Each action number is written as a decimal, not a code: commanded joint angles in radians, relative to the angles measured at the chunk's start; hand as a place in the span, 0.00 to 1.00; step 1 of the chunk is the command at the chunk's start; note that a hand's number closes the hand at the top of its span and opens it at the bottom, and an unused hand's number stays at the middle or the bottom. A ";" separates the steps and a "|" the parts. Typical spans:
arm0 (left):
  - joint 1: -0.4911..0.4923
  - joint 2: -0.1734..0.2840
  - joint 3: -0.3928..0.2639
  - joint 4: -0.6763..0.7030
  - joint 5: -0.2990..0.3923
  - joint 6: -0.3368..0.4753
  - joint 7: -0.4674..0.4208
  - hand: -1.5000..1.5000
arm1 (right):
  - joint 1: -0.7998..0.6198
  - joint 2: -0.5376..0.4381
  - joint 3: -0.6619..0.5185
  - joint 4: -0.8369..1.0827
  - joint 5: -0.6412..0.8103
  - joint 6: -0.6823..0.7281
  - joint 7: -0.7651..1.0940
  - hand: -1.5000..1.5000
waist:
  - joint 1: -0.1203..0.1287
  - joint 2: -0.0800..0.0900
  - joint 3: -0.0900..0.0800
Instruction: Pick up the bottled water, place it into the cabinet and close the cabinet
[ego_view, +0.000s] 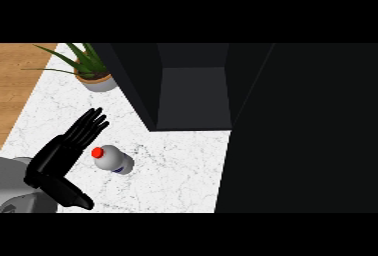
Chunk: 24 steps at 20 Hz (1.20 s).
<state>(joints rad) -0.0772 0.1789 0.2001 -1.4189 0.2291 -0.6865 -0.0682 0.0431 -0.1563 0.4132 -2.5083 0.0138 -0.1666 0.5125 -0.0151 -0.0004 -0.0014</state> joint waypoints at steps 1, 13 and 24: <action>-0.049 0.023 0.029 0.163 -0.087 -0.006 -0.144 0.00 | 0.081 -0.021 0.063 -0.195 0.059 -0.003 0.051 0.00 | -0.005 -0.001 0.000; -0.105 0.026 -0.016 0.509 -0.291 0.064 -0.467 0.00 | 0.058 -0.067 0.052 -0.229 0.054 -0.042 0.094 0.00 | -0.010 -0.001 0.000; -0.243 0.043 -0.042 0.812 -0.335 0.067 -0.654 0.00 | -0.081 -0.026 0.092 -0.127 0.117 -0.106 0.133 0.00 | -0.004 0.001 -0.001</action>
<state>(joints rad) -0.2809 0.2288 0.1620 -0.6806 -0.1050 -0.5596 -0.6312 -0.0398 -0.1864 0.4720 -2.5028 0.0351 -0.2488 0.5702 -0.0219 0.0009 -0.0025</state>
